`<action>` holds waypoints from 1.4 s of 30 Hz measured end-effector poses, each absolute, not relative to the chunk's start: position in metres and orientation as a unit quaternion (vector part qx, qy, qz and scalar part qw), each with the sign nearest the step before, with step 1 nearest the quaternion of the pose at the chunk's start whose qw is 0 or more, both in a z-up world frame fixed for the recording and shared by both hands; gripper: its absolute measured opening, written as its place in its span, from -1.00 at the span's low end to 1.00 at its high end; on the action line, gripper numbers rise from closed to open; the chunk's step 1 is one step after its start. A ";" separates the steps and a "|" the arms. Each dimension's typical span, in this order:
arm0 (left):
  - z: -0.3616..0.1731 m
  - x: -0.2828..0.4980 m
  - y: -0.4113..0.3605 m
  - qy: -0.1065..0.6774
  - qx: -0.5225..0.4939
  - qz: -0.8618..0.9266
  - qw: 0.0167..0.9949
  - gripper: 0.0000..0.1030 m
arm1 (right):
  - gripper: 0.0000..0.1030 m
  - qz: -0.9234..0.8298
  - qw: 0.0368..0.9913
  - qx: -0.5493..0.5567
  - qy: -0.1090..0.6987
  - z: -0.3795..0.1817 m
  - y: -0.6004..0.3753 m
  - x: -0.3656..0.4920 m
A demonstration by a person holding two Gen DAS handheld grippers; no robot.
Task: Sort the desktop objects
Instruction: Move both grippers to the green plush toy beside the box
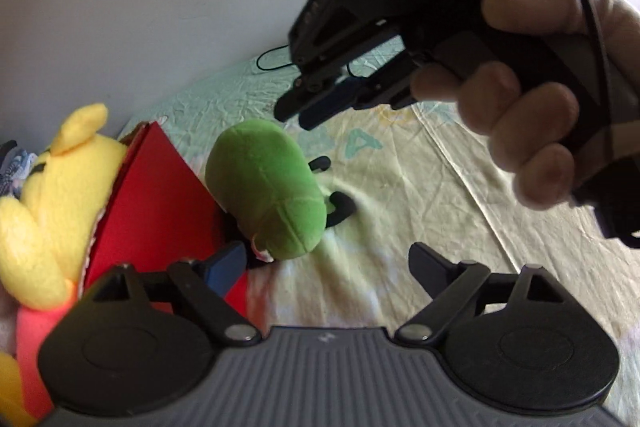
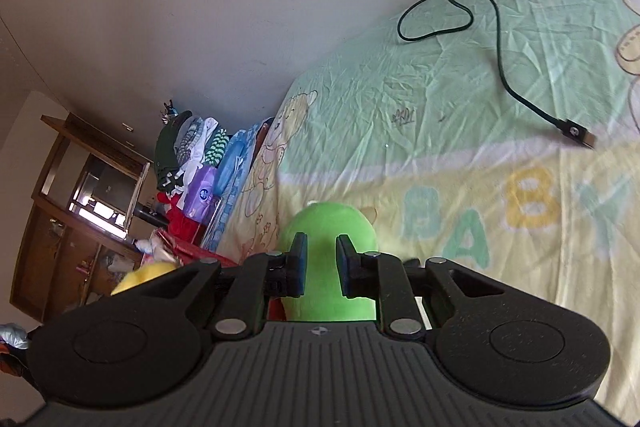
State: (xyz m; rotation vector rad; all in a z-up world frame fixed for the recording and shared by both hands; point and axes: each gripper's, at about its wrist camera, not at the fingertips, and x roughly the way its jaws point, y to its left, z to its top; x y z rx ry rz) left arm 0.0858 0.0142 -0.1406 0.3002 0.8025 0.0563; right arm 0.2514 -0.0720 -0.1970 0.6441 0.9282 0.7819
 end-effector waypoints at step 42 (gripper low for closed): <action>-0.116 0.052 0.038 0.448 0.039 -0.162 0.879 0.84 | -0.33 0.394 0.696 0.399 0.448 -0.191 -0.149 0.152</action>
